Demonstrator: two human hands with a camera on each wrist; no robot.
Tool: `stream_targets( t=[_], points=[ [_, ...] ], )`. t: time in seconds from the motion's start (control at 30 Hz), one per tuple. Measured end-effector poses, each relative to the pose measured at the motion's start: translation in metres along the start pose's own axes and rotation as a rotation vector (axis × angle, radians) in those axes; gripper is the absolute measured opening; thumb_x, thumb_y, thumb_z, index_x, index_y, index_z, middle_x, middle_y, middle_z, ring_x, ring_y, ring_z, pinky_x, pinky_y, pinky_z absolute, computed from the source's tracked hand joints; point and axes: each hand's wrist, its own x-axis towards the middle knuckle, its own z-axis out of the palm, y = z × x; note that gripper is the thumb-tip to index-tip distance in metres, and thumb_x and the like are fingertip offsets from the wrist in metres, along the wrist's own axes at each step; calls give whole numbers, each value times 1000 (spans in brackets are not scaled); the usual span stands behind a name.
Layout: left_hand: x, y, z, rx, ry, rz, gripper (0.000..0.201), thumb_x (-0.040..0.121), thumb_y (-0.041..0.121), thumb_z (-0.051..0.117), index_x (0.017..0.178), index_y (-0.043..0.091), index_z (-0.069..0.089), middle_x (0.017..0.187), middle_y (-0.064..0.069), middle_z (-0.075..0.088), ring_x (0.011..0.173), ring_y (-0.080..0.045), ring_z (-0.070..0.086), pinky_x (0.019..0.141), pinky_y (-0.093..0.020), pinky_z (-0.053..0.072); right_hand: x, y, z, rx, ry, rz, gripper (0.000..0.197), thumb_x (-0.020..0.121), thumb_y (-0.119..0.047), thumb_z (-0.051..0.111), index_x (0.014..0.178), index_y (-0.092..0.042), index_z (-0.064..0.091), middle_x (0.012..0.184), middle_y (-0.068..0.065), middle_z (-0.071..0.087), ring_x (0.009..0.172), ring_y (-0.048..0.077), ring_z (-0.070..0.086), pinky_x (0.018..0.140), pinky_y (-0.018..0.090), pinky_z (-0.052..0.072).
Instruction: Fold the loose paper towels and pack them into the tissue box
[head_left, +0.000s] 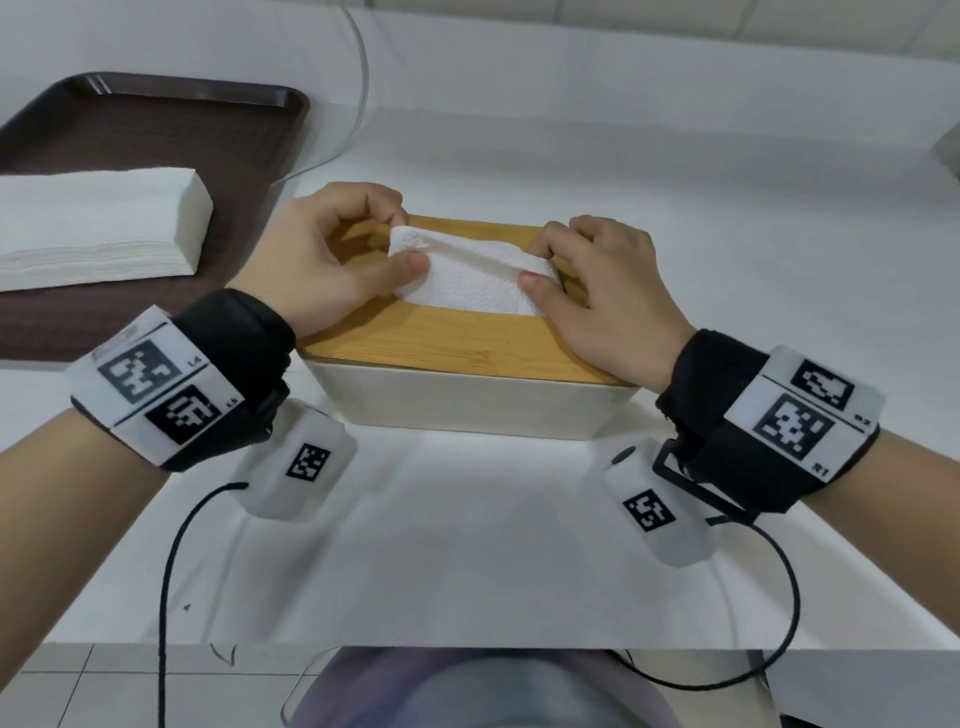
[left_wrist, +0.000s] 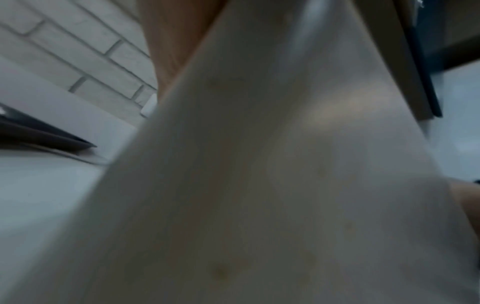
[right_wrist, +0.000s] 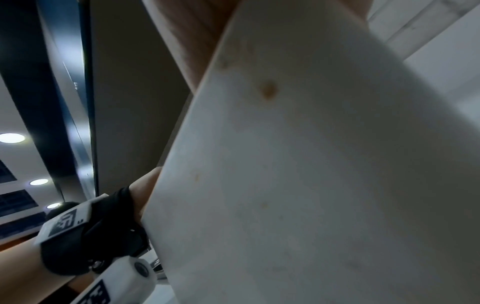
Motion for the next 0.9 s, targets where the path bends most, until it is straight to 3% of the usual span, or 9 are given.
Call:
stream_targets(
  t=[0.07, 0.17, 0.27, 0.33, 0.43, 0.6, 0.73, 0.9],
  points=[
    [0, -2, 0, -32, 12, -28, 19, 65, 36, 72, 72, 33, 55, 106, 16, 58, 94, 16, 53, 87, 2, 33, 1, 2, 2, -9, 4, -1, 22, 82, -47, 35, 93, -33, 47, 105, 6, 44, 126, 29, 33, 92, 24, 19],
    [1, 0, 6, -12, 20, -21, 18, 71, 32, 69, 71, 32, 52, 106, 20, 57, 97, 13, 52, 87, 2, 33, 4, 5, -1, 37, 27, -19, 12, 87, -43, 42, 87, -31, 41, 109, 7, 53, 122, 28, 38, 87, 22, 20],
    [4, 5, 15, -24, 5, 34, 19, 81, 25, 63, 76, 34, 47, 103, 22, 58, 99, 5, 55, 90, -5, 38, 7, 8, -10, 67, 71, -78, 10, 94, -28, 48, 87, -23, 43, 89, -4, 51, 100, 23, 44, 82, 22, 22],
    [5, 8, 19, 4, 15, 73, 22, 84, 24, 59, 78, 37, 43, 88, 19, 57, 88, 9, 55, 83, -5, 38, 6, 8, -16, 92, 99, -94, 8, 95, -24, 48, 92, -16, 49, 87, -4, 48, 89, 18, 43, 78, 26, 29],
    [7, 11, 23, 77, 59, 115, 26, 86, 21, 58, 79, 38, 40, 77, 17, 50, 77, 16, 49, 73, 3, 31, 2, 7, -18, 165, 123, -112, 7, 95, -21, 47, 91, -15, 47, 83, 3, 52, 80, 25, 49, 73, 37, 39],
    [9, 12, 24, 110, 94, 135, 24, 85, 21, 58, 79, 38, 42, 77, 18, 48, 74, 12, 47, 71, 1, 32, 0, 7, -19, 193, 176, -128, 10, 95, -20, 47, 89, -21, 40, 79, 7, 53, 77, 27, 49, 71, 37, 41],
    [14, 13, 25, 145, 118, 77, 19, 88, 18, 61, 81, 28, 46, 76, 17, 47, 70, 14, 46, 68, 1, 32, 5, 11, -19, 170, 187, -123, 5, 95, -22, 47, 94, -17, 45, 73, -5, 45, 76, 19, 41, 69, 31, 34],
    [18, 15, 31, 146, 150, -1, 27, 88, 21, 61, 74, 35, 43, 74, 16, 48, 66, 6, 46, 65, 1, 34, 14, 19, -22, 171, 157, -92, 12, 93, -22, 50, 100, -13, 48, 70, -17, 36, 80, 17, 39, 72, 25, 30]
  ],
)
